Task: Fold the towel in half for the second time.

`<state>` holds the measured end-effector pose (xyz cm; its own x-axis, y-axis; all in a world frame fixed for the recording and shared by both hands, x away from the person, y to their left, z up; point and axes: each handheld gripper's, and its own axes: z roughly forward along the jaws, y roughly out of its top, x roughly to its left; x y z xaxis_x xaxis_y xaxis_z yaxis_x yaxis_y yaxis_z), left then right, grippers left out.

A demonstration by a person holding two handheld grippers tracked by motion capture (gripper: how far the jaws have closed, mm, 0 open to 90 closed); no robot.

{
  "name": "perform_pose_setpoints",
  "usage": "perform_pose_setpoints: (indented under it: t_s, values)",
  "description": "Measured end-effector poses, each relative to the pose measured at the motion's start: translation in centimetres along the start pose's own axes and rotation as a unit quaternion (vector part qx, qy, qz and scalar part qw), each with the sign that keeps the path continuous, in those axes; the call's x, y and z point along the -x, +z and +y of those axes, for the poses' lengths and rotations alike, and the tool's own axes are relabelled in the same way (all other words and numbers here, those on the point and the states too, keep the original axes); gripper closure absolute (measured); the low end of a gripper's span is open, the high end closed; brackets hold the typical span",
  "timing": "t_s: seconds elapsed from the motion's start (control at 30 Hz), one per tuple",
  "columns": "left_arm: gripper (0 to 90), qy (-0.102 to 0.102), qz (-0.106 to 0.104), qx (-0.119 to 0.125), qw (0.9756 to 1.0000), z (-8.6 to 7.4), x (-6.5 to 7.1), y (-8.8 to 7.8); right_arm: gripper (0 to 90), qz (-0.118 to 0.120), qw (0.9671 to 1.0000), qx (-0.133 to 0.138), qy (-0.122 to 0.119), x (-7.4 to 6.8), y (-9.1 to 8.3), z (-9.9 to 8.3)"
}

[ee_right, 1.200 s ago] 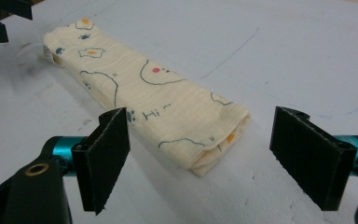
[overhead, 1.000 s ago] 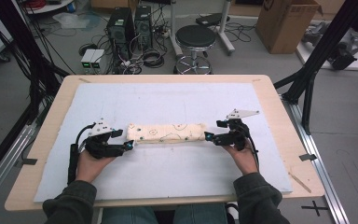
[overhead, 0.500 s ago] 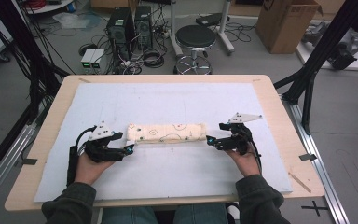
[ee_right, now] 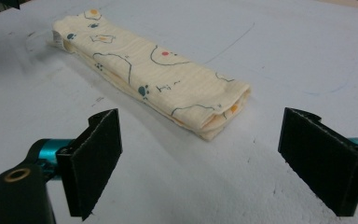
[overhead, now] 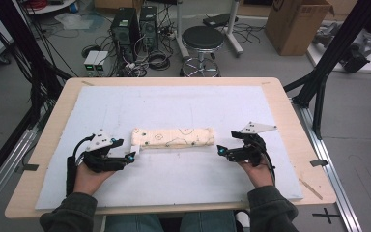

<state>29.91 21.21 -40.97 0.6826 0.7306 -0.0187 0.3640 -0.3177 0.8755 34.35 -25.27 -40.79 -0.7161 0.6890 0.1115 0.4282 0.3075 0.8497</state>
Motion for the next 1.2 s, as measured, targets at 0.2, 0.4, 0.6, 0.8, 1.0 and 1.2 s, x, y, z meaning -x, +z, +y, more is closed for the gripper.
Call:
perform_pose_setpoints:
  t_s: [0.2, 0.4, 0.6, 0.8, 1.0, 1.2]
  values:
    - [31.0, 0.004, -0.002, -0.002, 1.0000, -0.4, 0.4, -0.5, 12.8, -0.003, 1.0000, -0.001, -0.005, -0.3, -0.5, -0.4]
    - [30.3, 0.001, -0.006, -0.003, 1.0000, -0.8, 0.8, -0.9, 12.7, -0.004, 0.9999, -0.002, -0.011, -0.6, -1.0, -0.9]
    - [30.2, 0.004, -0.005, -0.002, 1.0000, -1.0, 1.1, -1.5, 12.6, -0.006, 0.9999, -0.005, -0.013, -0.8, -1.4, -1.3]
    - [29.4, 0.008, 0.001, 0.007, 0.9999, -1.2, 1.5, -2.2, 12.6, -0.008, 0.9999, -0.005, -0.011, -0.9, -2.0, -1.7]
    - [28.0, 0.011, 0.003, 0.006, 0.9999, -1.4, 1.9, -2.8, 12.6, -0.009, 0.9999, -0.006, -0.011, -1.1, -2.6, -2.2]
    - [27.6, 0.010, 0.006, 0.006, 0.9999, -1.8, 2.1, -3.3, 12.6, -0.011, 0.9998, -0.008, -0.011, -1.2, -3.2, -2.7]
